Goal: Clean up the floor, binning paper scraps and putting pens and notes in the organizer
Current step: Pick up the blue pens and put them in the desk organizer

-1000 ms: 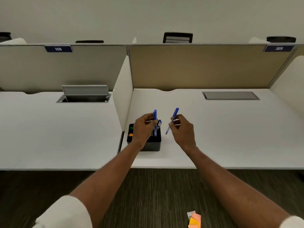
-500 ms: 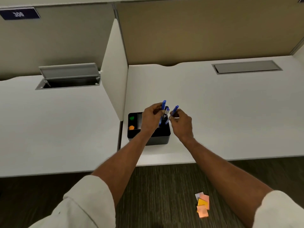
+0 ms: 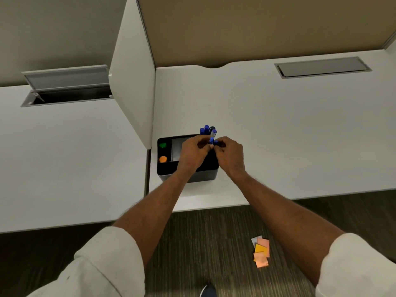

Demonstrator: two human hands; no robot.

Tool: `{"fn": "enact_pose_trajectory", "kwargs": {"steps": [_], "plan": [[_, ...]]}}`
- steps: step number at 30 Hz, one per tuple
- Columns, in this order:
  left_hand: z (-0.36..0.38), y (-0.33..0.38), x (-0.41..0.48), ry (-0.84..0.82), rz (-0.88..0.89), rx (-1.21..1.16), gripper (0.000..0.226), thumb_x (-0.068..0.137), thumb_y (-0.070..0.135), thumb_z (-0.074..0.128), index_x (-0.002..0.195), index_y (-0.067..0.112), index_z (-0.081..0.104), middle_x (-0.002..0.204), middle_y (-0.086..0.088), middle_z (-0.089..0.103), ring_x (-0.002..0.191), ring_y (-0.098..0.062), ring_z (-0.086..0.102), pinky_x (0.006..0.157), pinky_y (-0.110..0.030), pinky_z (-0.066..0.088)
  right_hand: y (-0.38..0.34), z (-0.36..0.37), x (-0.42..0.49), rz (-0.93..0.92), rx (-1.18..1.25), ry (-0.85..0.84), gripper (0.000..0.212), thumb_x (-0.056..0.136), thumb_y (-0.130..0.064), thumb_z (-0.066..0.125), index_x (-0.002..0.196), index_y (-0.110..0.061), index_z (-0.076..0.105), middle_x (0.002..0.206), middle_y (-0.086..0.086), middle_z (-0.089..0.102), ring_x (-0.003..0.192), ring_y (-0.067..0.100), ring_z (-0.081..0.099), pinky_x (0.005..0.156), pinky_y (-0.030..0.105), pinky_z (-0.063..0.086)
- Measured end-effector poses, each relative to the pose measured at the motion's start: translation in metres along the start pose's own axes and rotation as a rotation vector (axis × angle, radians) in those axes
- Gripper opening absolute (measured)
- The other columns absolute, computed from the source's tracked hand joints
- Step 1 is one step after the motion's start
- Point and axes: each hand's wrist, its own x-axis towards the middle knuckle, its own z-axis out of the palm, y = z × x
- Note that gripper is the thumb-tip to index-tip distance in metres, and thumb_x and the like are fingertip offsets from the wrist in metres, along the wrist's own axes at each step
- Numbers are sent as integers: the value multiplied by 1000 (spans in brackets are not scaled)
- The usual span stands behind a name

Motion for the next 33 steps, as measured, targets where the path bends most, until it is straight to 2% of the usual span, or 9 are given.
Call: {"fn": "enact_pose_trajectory", "kwargs": {"steps": [4, 7, 10, 13, 15, 18, 21, 29, 33], "plan": [[0, 1, 5, 17, 20, 13, 35, 84, 16, 76, 119, 19, 70, 108, 7, 74, 97, 1, 68, 89, -5, 47, -1, -4, 3, 12, 30, 13, 21, 93, -14, 67, 114, -11, 70, 106, 4, 74, 95, 16, 70, 78, 14, 47], [-1, 6, 2, 27, 34, 7, 36, 85, 18, 76, 120, 19, 70, 108, 7, 74, 97, 2, 68, 94, -10, 49, -2, -12, 1, 10, 36, 28, 22, 94, -11, 66, 115, -10, 69, 108, 5, 74, 97, 16, 70, 80, 12, 46], [-1, 8, -6, 27, 43, 11, 39, 86, 19, 75, 124, 19, 67, 111, 7, 73, 98, 2, 68, 97, -15, 50, 0, -17, -6, 6, 36, 24, 30, 94, -9, 66, 124, -8, 65, 118, 7, 71, 106, 18, 68, 88, 14, 46], [0, 7, -18, 39, 71, 4, 42, 88, 21, 73, 129, 20, 64, 115, 6, 72, 103, 0, 67, 99, -19, 51, 7, -25, -20, 6, 34, 26, 40, 94, -11, 67, 133, -11, 60, 131, 6, 65, 120, 18, 61, 102, 26, 48], [1, 10, -27, 75, 101, 32, 42, 91, 25, 70, 132, 21, 61, 121, 4, 70, 109, -3, 65, 101, -21, 50, 18, -35, -32, -33, -26, 21, 43, 96, -17, 64, 139, -14, 55, 140, 3, 59, 130, 17, 54, 111, 26, 41], [7, 18, -43, 107, 163, 133, 43, 96, 33, 62, 137, 20, 56, 129, 3, 65, 117, -8, 60, 101, -20, 45, 36, -56, -48, -99, -161, -22, 48, 102, -26, 55, 148, -17, 45, 154, 1, 43, 145, 14, 35, 114, 18, 19], [15, 23, -58, 63, 213, 224, 43, 99, 39, 55, 139, 24, 50, 137, 2, 57, 126, -14, 54, 108, -32, 45, 53, -80, -60, -125, -326, -48, 52, 105, -34, 47, 153, -20, 36, 161, -1, 30, 151, 13, 22, 115, 18, 9], [49, 47, -104, -46, 316, 429, 54, 101, 45, 47, 148, 20, 39, 154, -1, 41, 145, -17, 34, 120, -36, 30, 74, -157, -99, -126, -453, -6, 51, 104, -40, 45, 152, -23, 37, 163, -1, 27, 151, 16, 20, 120, 30, 22], [74, 69, -135, -75, 358, 539, 58, 101, 49, 42, 150, 18, 37, 159, -4, 32, 148, -21, 29, 122, -39, 25, 85, -204, -133, -120, -521, 15, 52, 105, -42, 41, 153, -23, 34, 164, -1, 24, 152, 16, 18, 121, 29, 18]]}}
